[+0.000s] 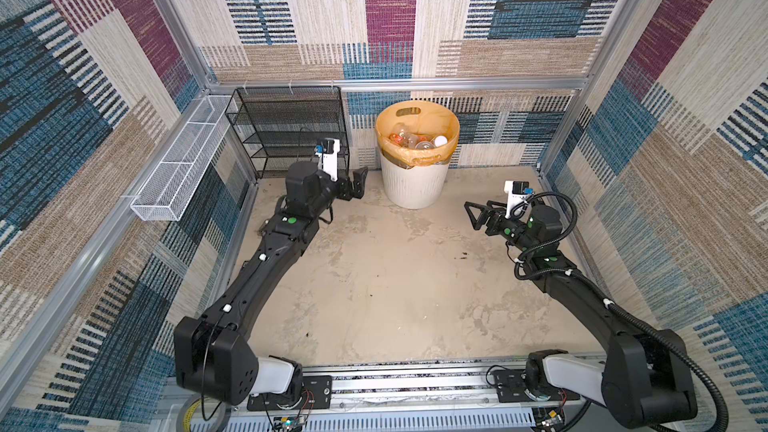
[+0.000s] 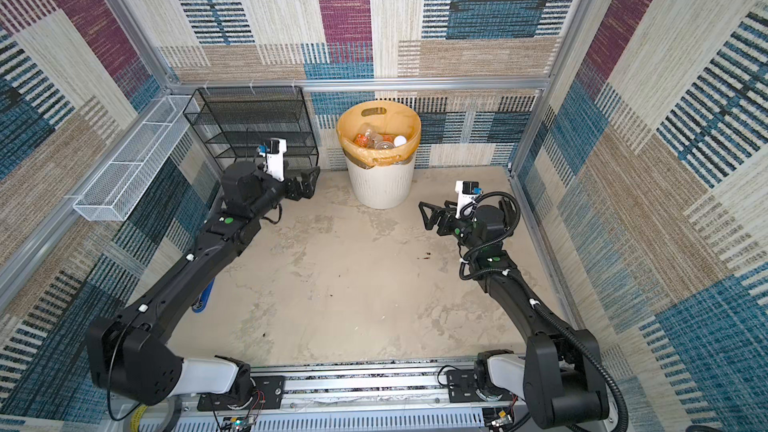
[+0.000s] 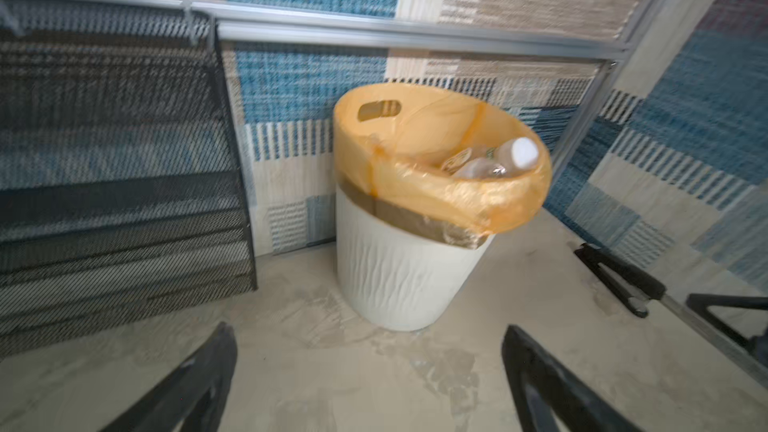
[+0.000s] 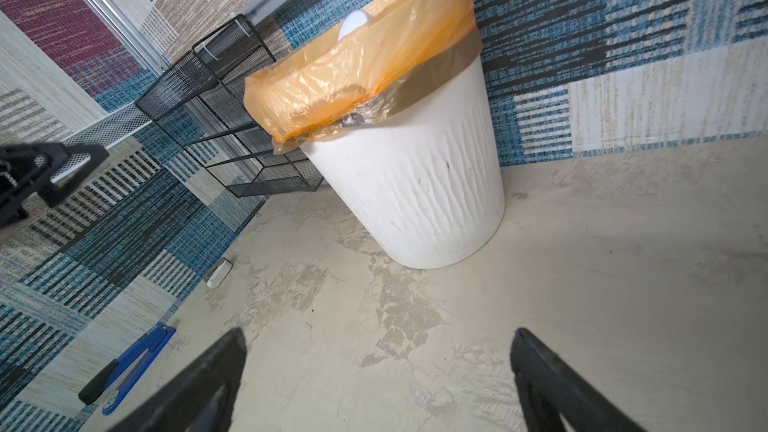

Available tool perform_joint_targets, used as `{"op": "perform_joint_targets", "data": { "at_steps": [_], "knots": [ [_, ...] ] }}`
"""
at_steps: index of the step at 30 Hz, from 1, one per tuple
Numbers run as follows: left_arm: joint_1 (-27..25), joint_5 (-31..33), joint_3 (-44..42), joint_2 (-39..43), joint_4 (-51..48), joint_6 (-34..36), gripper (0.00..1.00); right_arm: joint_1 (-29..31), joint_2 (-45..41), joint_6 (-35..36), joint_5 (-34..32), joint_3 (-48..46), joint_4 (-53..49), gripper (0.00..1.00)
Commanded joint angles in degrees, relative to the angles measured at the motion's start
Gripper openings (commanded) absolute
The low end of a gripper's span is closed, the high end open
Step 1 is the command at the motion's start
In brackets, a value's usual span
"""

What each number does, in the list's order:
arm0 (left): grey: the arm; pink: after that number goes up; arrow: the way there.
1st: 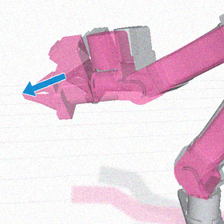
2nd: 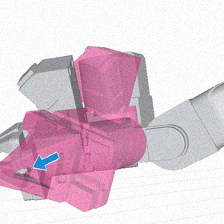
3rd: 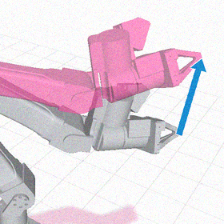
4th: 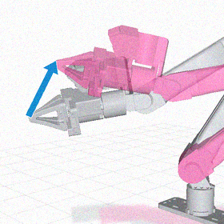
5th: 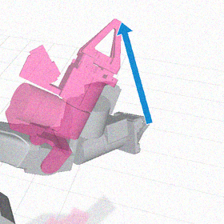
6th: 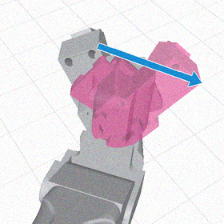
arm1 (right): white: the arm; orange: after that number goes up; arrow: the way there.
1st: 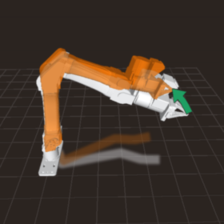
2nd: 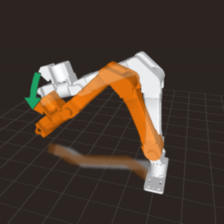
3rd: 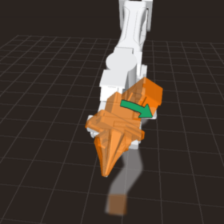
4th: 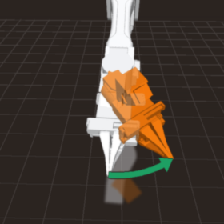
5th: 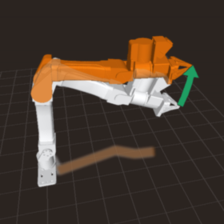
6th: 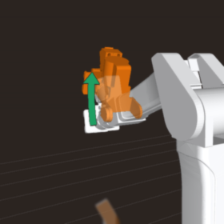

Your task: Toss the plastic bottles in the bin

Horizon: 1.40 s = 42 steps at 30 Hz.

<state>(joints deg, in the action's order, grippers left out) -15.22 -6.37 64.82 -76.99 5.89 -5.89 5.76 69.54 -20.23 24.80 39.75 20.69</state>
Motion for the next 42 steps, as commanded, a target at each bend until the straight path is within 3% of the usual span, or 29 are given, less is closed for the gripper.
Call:
{"op": "perform_joint_targets", "data": {
  "at_steps": [1, 5, 12, 16, 21, 24, 29, 33, 35, 36, 42],
  "knots": [
    [3.16, 9.36, -10.74, 4.35, 5.34, -2.12, 1.0, -0.05, 1.29, 1.22, -3.95, 1.16, -0.98, 0.99],
    [6.54, 17.22, -24.06, 9.43, 8.94, -4.04, 1.0, -0.22, 2.72, 1.92, -10.17, 0.72, -1.11, 0.99],
    [7.48, 32.9, -40.01, 15.13, 18.45, -1.5, 0.99, -1.01, 1.55, 3.79, -31.29, -4.45, 4.43, 0.99],
    [7.49, 34.94, -43.55, 11.97, 23.39, 0.3, 0.99, -1.27, -0.13, 9.38, -41.22, -10.81, 13.33, 0.99],
    [7.49, 31.94, -46.38, 2.54, 38.2, 3.55, 0.99, -2.43, 0.0, 13.37, -48.92, -18.54, 25.76, 0.99],
    [7.58, 30.24, -43.2, 0.76, 34.21, 5.92, 1.0, -4.11, 2.05, 12.59, -49.93, -20.55, 28.8, 0.99],
    [8.97, 28.73, -48.74, -8.28, 56.64, 8.34, 1.0, -5.64, 5.95, 12.69, -47.24, -25.21, 38.96, 0.99],
    [9.46, 24.53, -45.66, -12.38, 53.81, 9.55, 1.0, -5.76, 11.8, 15.19, -40.81, -27.89, 48.08, 0.99],
    [10.68, 21.98, -43.94, -10.65, 47.07, 7.96, 1.0, -5.76, 14.43, 17.32, -36.33, -29.78, 55.43, 0.99],
    [11.22, 20.91, -42.92, -10.36, 44.81, 7.75, 1.0, -5.76, 13.77, 17.84, -34.85, -28.99, 52.21, 0.98],
    [12.12, 19.66, -42.61, -11.36, 46.0, 7.49, 1.0, -5.76, 18.9, 19.84, -30.1, -28.27, 55.61, 0.99]
  ]
}}
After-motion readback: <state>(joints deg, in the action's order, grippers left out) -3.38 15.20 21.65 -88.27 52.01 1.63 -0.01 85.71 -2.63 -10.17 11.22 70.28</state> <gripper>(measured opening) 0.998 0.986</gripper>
